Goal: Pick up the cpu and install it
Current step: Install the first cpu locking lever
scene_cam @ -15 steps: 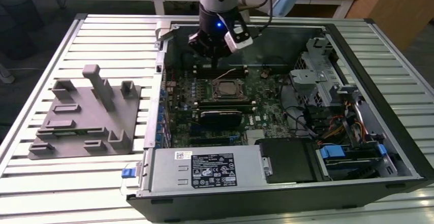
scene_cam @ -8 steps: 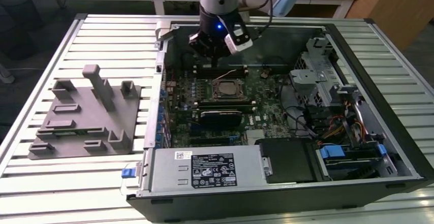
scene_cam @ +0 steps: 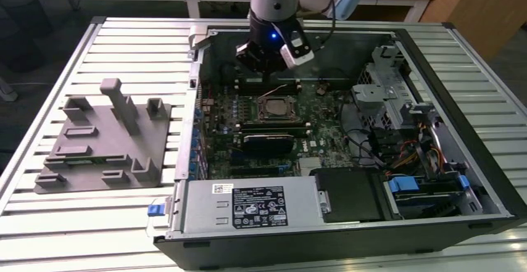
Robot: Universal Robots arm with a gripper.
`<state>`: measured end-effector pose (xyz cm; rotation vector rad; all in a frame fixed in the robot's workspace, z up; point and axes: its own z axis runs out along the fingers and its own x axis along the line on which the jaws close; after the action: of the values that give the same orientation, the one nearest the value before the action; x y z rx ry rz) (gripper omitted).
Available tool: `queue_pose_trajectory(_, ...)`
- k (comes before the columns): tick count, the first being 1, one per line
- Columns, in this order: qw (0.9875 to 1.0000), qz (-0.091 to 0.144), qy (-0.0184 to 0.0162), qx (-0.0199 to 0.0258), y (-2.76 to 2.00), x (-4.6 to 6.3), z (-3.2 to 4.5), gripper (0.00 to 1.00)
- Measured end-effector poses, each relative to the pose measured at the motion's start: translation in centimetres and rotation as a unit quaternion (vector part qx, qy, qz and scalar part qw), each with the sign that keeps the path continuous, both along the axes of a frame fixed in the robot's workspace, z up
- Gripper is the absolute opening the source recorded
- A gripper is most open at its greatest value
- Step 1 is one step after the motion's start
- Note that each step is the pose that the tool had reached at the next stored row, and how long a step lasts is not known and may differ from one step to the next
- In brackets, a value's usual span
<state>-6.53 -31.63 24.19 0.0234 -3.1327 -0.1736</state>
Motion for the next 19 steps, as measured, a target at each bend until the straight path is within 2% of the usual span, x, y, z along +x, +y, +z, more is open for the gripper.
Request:
queue_pose_trajectory(5,1.0,0.0,0.0,-0.009,0.29,0.3,-0.55,0.11)
queue_pose_trajectory(10,1.0,0.0,0.0001,-0.0093,0.31,0.9,-0.99,0.11)
queue_pose_trajectory(19,1.0,0.0,0.0,-0.0093,0.32,1.9,-1.34,0.11)
